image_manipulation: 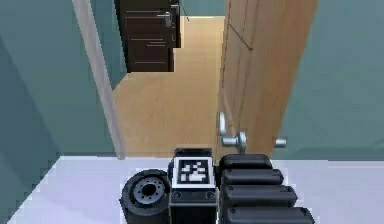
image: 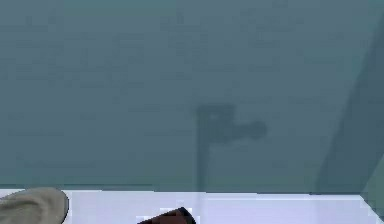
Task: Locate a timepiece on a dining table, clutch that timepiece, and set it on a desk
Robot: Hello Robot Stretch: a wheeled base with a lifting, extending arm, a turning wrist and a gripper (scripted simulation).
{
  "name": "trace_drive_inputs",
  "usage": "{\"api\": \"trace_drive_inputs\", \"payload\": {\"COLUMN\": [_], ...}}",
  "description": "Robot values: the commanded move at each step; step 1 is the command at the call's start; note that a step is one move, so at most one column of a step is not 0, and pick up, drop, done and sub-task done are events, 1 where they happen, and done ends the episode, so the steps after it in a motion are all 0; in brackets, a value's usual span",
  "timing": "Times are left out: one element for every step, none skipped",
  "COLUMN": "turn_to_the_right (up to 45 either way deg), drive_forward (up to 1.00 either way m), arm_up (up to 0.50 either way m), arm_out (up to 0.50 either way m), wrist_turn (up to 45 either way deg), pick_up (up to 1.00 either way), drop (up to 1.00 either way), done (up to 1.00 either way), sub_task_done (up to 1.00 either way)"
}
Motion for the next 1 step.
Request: {"api": "trace_drive_inputs", "payload": {"turn_to_the_right": [18.0], "drive_forward": [0.00], "arm_up": [0.00], "arm_out": [0.00], "wrist_turn": [0.0], "pick_up": [0.00], "drop": [0.00], "done": [0.00], "sub_task_done": [0.00]}}
